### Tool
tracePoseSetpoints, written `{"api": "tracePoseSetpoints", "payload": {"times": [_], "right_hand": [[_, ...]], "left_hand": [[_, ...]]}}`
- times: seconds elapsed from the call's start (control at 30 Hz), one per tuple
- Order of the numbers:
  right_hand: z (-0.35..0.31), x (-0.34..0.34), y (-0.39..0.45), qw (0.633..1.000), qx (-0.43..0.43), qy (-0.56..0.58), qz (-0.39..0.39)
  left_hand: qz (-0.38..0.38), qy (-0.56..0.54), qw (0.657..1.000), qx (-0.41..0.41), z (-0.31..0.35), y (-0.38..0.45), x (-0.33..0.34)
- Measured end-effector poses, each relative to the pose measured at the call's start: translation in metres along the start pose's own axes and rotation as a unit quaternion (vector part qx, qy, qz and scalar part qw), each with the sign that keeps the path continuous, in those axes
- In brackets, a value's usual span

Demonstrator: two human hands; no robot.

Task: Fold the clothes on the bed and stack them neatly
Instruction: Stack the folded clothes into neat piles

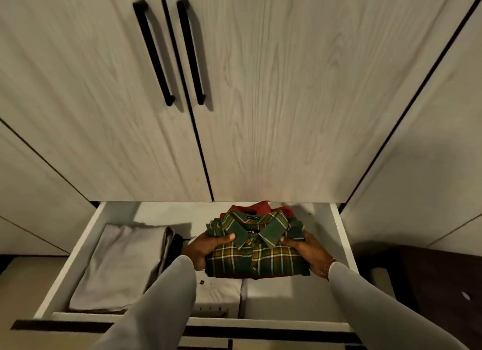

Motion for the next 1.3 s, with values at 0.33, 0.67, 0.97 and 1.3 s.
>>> {"api": "tracePoseSetpoints", "payload": {"times": [0.33,0.67,0.97,1.3], "right_hand": [[0.099,-0.02,0.011,0.996,0.082,-0.006,0.04],[0.157,-0.04,0.035,0.966,0.129,-0.22,0.048],[0.192,-0.04,0.051,0.931,0.168,-0.316,0.07],[0.17,-0.035,0.03,0.899,0.21,-0.355,0.149]], "left_hand": [[-0.018,0.026,0.999,-0.039,-0.099,0.058,0.006],[-0.007,0.116,0.99,-0.075,-0.172,0.093,0.015],[0.029,0.279,0.96,-0.023,-0.216,0.119,-0.004],[0.085,0.419,0.904,-0.02,-0.178,0.095,-0.003]]}}
Point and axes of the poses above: each hand's wrist, its own y-axis towards the middle knuckle, its own x-axis out of the palm, z = x × y, the point moved 4 cm from there along y, towards the middle knuckle, and after that the axes turned 5 degrees about x, right-handed, at the moved point
